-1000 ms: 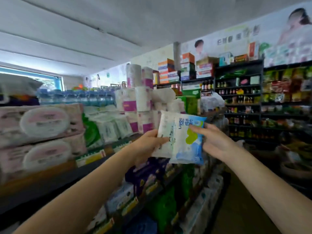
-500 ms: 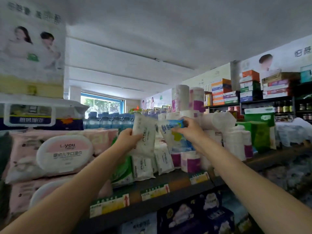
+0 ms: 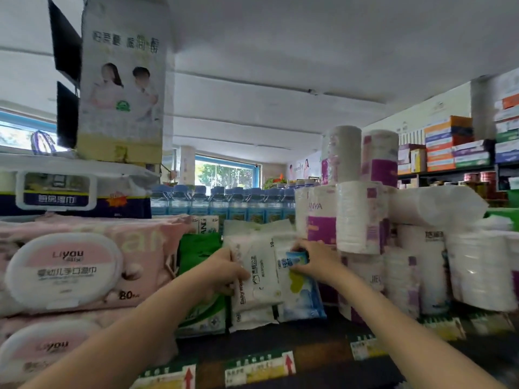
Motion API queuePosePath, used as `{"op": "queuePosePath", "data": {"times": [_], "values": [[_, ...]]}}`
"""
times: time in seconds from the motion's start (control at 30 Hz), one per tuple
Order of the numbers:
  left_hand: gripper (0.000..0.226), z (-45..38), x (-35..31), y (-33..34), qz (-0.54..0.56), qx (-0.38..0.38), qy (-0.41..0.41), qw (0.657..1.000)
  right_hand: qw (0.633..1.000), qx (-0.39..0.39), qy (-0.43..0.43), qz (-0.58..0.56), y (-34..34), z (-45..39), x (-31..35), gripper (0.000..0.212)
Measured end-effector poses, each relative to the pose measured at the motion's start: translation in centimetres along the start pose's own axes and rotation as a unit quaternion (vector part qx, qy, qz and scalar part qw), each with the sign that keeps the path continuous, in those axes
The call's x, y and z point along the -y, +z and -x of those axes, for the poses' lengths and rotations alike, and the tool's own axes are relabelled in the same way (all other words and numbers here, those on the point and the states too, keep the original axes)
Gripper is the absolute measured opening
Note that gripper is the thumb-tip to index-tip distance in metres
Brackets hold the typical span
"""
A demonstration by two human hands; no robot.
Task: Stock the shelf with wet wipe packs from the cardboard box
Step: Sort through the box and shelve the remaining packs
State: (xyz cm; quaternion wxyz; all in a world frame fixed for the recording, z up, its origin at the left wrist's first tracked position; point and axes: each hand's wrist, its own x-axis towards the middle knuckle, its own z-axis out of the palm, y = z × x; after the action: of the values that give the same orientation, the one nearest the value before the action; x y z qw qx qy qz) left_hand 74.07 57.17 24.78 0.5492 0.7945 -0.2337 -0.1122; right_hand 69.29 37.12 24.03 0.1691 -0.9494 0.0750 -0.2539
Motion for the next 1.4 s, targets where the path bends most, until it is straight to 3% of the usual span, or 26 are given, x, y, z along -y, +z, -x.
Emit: {"op": "queuePosePath", "data": {"times": [0.13,0.2,0.33,0.4,0.47,0.53,0.6,0.7,0.8,0.93,1.03,1.2,1.3,1.4], "values": [[0.023,-1.0,0.6,1.8,0.004,0.040,-0.017,0.999,0.965,-0.018,-0.093,0.246,-0.6,-0.6,0.3,0.041],[0.021,-1.5,0.9,3.0,0.005,0.051,-0.019,0.999,0.968,-0.064,-0.088,0.225,-0.4,-0.8,0.0,0.033],[0.029,-2.7,1.3,5.7,-0.012,0.053,-0.020,0.998,0.993,-0.106,-0.042,0.040,-0.8,0.0,0.7,0.016],[0.031,-3.0,1.4,6.9,-0.043,0.040,-0.002,0.998,0.991,-0.124,-0.041,0.040,-1.0,0.5,1.4,0.018],[0.029,-3.3,1.5,7.8,-0.181,0.014,0.048,0.982,0.989,-0.124,-0.040,0.067,-0.8,1.0,1.7,0.019],[0.032,-3.0,1.2,8.4,-0.323,0.002,0.088,0.942,0.993,-0.075,-0.019,0.091,-0.6,1.9,1.5,0.023],[0.035,-2.5,0.8,8.5,-0.367,0.000,0.106,0.924,0.992,-0.017,0.005,0.126,-0.4,2.9,1.4,0.028],[0.038,-1.6,0.3,7.4,-0.364,-0.048,0.147,0.919,0.990,0.002,0.026,0.138,-0.3,4.4,1.9,0.032],[0.023,0.2,0.3,6.3,-0.297,-0.059,0.203,0.931,0.991,-0.021,0.049,0.123,-1.0,6.7,2.8,0.032],[0.019,4.5,0.6,7.3,-0.227,-0.047,0.364,0.902,0.989,-0.024,0.067,0.131,-2.0,12.6,3.6,0.042],[0.021,9.5,1.4,10.9,-0.185,0.041,0.438,0.879,0.973,-0.005,0.156,0.168,-2.6,19.9,3.2,0.049],[0.030,19.4,5.0,20.3,-0.151,0.285,0.403,0.856,0.903,0.139,0.362,0.184,-4.9,37.2,1.4,0.034],[0.025,26.8,8.1,26.1,-0.170,0.410,0.406,0.799,0.859,0.099,0.480,0.151,-6.4,50.2,2.0,0.027],[0.028,34.8,10.9,30.8,-0.184,0.528,0.429,0.710,0.788,0.063,0.602,0.113,-6.6,62.3,3.6,0.026]]}}
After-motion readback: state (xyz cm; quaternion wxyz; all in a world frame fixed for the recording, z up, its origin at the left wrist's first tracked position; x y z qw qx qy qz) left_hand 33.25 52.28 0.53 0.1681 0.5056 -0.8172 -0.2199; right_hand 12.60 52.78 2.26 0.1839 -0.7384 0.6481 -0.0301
